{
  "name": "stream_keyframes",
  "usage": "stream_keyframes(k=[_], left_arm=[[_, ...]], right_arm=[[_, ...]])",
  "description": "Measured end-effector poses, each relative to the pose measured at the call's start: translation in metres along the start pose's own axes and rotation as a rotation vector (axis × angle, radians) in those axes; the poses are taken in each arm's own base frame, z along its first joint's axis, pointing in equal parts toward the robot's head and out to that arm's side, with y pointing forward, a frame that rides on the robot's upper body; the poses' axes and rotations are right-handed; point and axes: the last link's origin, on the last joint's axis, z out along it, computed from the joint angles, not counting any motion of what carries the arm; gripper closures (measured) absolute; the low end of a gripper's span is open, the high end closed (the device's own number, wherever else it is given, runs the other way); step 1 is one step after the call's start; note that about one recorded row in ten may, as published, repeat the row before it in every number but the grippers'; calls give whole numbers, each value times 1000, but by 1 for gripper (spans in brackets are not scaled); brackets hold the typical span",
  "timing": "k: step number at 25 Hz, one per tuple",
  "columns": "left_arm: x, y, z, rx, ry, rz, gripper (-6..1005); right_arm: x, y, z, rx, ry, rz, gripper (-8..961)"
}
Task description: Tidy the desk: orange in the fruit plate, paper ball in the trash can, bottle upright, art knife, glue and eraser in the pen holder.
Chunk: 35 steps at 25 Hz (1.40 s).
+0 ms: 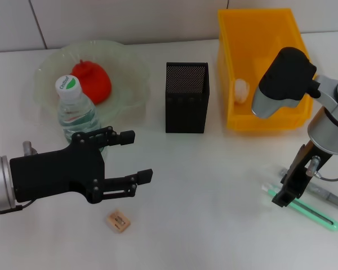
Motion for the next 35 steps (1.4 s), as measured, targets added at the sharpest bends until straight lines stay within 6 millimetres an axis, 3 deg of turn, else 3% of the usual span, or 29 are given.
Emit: stream_keyframes(k=[35], left_arm=[[-2,-1,-2,6,0,4,194]], right_arm=[[-6,-1,6,8,13,7,533]])
